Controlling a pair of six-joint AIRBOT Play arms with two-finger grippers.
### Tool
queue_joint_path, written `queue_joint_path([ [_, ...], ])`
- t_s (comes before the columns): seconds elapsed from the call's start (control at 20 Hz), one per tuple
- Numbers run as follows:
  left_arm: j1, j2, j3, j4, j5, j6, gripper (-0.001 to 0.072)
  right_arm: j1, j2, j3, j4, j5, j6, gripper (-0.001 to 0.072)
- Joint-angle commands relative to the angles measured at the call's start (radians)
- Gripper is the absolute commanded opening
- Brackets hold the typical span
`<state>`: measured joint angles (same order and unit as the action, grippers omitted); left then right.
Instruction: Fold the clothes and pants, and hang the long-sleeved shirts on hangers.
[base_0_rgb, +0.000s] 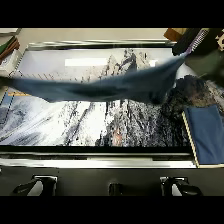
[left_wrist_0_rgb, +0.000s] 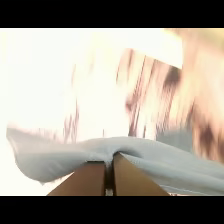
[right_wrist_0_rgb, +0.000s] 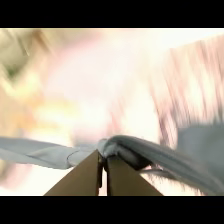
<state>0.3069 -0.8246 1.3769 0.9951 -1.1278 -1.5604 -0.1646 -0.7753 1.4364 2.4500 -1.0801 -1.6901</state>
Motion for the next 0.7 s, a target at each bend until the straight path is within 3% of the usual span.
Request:
queue_joint_path([
  [0.0, 0.0, 0.064, 0.35, 0.201, -0.008, -0.114, 0.0015, 0.001, 0.14, 0.277, -0.1, 0.124, 0.166, 0.0031],
  [0.15, 0.0, 0.097, 0.419, 0.268, -0.005, -0.153, 0.0015, 0.001, 0.162, 0.384, -0.208, 0.176, 0.275, 0.0031],
  [0.3, -0.001, 0.081, 0.418, 0.273, -0.007, -0.151, 0.0015, 0.001, 0.122, 0.384, -0.232, 0.146, 0.293, 0.0031],
  [0.65, -0.077, -0.246, 0.36, 0.187, -0.061, 0.021, 0.0016, 0.001, -0.293, 0.383, -0.234, -0.214, 0.389, 0.0032],
])
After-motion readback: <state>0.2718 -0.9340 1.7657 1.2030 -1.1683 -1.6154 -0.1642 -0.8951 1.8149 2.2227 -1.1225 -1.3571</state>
